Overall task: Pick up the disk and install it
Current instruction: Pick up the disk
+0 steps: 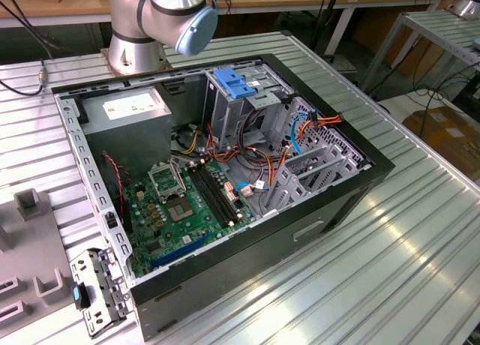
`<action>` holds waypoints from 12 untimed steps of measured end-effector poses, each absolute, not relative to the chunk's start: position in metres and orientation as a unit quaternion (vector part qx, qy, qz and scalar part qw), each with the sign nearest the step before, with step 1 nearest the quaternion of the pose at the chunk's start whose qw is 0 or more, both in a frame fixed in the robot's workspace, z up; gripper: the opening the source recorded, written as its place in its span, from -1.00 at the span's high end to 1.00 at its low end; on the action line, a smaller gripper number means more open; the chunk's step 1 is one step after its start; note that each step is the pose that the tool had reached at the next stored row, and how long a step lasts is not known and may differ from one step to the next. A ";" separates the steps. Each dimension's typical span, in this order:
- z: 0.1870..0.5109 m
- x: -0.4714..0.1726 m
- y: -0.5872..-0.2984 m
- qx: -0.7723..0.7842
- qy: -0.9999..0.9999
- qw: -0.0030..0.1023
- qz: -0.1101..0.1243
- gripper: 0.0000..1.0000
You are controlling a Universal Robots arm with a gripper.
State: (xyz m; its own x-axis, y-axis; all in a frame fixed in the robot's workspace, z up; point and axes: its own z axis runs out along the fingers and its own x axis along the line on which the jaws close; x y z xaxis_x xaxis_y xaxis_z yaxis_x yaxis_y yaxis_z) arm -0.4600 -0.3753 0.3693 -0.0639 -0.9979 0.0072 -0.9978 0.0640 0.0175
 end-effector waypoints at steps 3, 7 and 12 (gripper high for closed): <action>0.364 -0.460 -0.375 0.686 -0.728 0.009 -0.004 -0.20; 0.354 -0.460 -0.374 0.704 -0.710 0.009 -0.004 -0.20; 0.341 -0.460 -0.371 0.706 -0.708 0.009 -0.004 -0.20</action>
